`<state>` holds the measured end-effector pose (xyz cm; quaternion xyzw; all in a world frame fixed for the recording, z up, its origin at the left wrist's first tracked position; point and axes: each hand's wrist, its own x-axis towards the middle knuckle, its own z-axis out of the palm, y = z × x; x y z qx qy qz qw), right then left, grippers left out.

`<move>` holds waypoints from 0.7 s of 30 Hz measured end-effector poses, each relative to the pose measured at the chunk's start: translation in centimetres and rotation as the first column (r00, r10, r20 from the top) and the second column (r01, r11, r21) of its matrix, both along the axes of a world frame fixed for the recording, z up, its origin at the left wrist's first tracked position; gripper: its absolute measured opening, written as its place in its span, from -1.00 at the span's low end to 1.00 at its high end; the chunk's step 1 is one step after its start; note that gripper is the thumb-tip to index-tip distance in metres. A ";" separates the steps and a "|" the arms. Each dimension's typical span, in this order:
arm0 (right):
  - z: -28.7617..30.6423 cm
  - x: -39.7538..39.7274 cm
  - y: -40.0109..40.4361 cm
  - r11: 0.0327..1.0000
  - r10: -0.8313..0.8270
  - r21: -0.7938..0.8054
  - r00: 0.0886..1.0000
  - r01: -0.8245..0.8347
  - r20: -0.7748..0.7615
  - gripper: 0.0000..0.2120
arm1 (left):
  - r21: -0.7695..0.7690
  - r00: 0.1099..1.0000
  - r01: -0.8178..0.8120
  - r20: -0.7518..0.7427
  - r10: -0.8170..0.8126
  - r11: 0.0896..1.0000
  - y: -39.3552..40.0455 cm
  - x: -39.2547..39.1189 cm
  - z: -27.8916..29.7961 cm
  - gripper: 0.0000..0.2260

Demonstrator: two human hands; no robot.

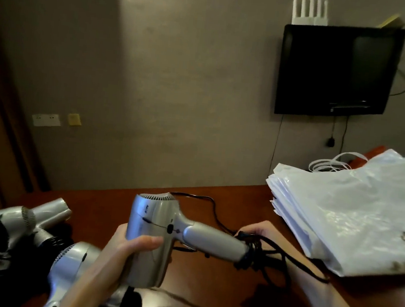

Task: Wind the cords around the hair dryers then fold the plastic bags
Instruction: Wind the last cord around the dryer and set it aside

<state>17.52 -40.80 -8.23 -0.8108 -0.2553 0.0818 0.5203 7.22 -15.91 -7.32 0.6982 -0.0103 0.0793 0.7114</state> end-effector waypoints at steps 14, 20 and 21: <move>3.6 -1.6 -2.3 0.980 -0.084 0.183 0.996 0.084 -0.009 -0.81 | 0.238 0.996 -0.090 0.045 0.082 0.967 0.9 0.2 0.1 -0.27; 4.0 -2.5 -2.1 0.923 -0.158 0.351 0.987 0.159 -0.032 -0.84 | 0.199 0.986 -0.143 0.114 0.122 0.969 0.3 0.3 0.4 -0.35; 4.0 -2.4 -2.1 0.903 -0.178 0.390 0.983 0.181 -0.046 -0.85 | 0.187 0.980 -0.171 0.133 0.148 0.967 0.3 0.4 0.4 -0.36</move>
